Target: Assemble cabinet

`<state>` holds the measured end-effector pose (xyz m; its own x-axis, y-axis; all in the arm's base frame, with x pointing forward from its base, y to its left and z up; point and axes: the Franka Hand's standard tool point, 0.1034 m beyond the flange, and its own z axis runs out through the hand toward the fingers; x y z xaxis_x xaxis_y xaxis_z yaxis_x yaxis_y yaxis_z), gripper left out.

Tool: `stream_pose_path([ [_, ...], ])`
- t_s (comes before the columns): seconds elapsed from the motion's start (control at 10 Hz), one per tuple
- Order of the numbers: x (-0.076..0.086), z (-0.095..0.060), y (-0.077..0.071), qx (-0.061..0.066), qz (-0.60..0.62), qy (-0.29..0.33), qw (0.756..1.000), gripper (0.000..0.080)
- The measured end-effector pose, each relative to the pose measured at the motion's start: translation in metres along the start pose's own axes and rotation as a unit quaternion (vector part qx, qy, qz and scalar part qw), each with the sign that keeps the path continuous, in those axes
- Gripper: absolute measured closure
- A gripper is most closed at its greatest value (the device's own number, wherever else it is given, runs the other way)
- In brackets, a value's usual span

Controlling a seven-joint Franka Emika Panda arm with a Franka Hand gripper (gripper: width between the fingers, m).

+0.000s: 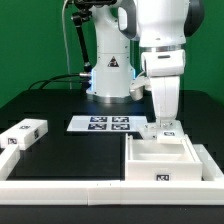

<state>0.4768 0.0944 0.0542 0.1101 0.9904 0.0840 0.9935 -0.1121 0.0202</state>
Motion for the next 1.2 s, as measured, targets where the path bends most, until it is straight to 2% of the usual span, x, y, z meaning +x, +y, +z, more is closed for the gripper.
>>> stream_pose_path([
  [0.2, 0.000, 0.000, 0.001, 0.001, 0.000, 0.000, 1.000, 0.0729],
  [0.3, 0.000, -0.001, 0.011, 0.006, -0.001, -0.002, 1.000, 0.0729],
  [0.4, 0.004, 0.000, 0.025, 0.003, -0.001, 0.001, 1.000, 0.0729],
  [0.9, 0.011, 0.000, 0.072, -0.020, 0.002, 0.017, 1.000, 0.0729],
  [1.2, 0.012, 0.000, 0.093, -0.031, -0.002, 0.023, 0.999, 0.0728],
])
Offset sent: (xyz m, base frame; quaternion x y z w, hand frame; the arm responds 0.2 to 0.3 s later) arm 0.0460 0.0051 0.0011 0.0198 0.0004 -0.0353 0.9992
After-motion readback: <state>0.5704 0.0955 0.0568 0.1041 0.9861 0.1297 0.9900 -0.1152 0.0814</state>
